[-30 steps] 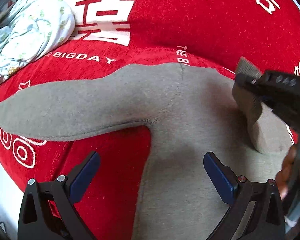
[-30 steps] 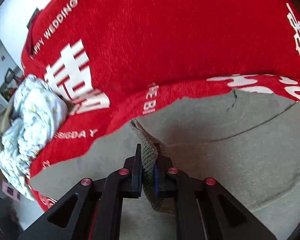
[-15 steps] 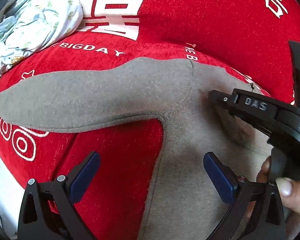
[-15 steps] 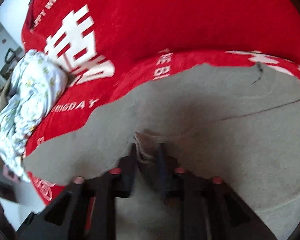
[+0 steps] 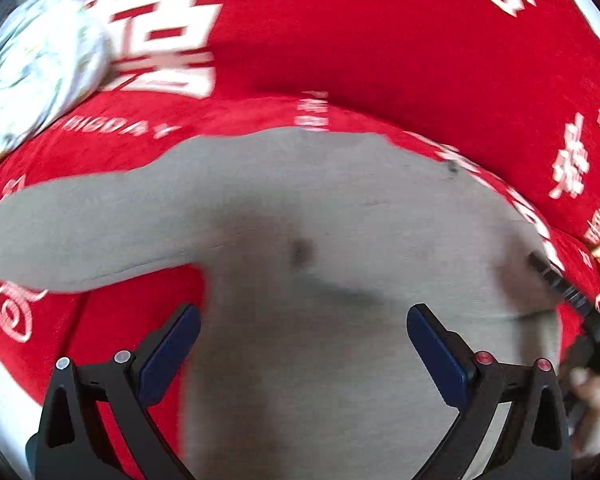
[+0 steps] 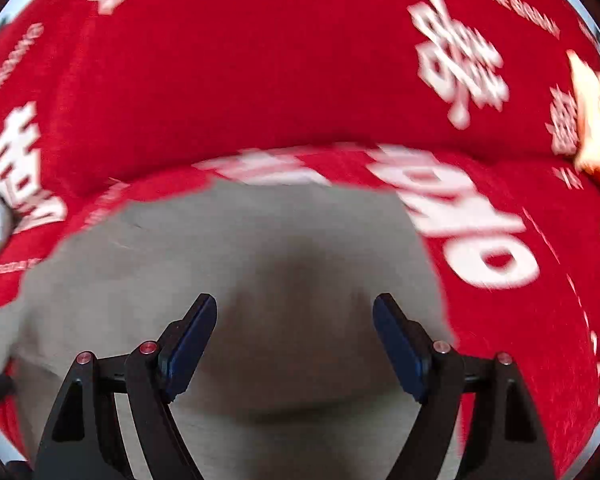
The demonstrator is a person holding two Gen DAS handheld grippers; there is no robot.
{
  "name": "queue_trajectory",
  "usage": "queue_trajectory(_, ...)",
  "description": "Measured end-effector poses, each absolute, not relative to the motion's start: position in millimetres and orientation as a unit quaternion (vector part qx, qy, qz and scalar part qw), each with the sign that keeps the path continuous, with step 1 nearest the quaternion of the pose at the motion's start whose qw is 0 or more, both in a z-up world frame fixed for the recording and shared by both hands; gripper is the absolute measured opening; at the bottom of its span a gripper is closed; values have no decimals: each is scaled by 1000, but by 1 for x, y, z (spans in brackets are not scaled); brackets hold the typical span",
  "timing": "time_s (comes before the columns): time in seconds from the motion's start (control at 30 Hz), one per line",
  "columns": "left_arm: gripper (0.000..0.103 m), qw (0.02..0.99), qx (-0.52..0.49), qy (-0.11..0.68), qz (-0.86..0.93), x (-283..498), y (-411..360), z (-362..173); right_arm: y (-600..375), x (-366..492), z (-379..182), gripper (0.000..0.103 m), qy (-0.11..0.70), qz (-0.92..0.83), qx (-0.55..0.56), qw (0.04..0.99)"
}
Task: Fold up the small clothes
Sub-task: 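Lower the sleeve onto the sweater body and open the right gripper, then move the left gripper to the other sleeve cuff and grasp it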
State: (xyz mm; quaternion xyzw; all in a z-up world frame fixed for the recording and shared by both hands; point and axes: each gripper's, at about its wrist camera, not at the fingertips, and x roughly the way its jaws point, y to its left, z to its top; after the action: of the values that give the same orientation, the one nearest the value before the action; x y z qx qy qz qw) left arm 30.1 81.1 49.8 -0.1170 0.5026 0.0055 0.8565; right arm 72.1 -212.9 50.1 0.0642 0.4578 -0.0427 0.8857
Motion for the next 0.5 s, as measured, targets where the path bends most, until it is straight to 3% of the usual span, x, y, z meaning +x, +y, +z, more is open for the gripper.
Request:
queue_trajectory(0.07, 103, 860, -98, 500, -25, 42, 51, 52, -219, 72, 32, 83, 482, -26, 69, 873)
queue_trajectory(0.1, 103, 860, -88, 501, -31, 47, 40, 51, -212, 69, 31, 88, 464, -21, 41, 885)
queue_trajectory(0.13, 103, 860, -80, 502, -37, 53, 28, 49, -204, 70, 28, 100, 465, -5, 25, 885)
queue_trajectory(0.17, 103, 860, -69, 505, -40, 61, 14, 45, -198, 71, 26, 103, 471, 9, 15, 882)
queue_trajectory(0.33, 103, 846, -4, 534, -4, 88, -21, 10, -192, 82, 25, 103, 472, 32, 5, 881)
queue_trajectory(0.5, 103, 859, 8, 512, 6, 78, -14, 8, -190, 82, 23, 103, 464, 33, 5, 885)
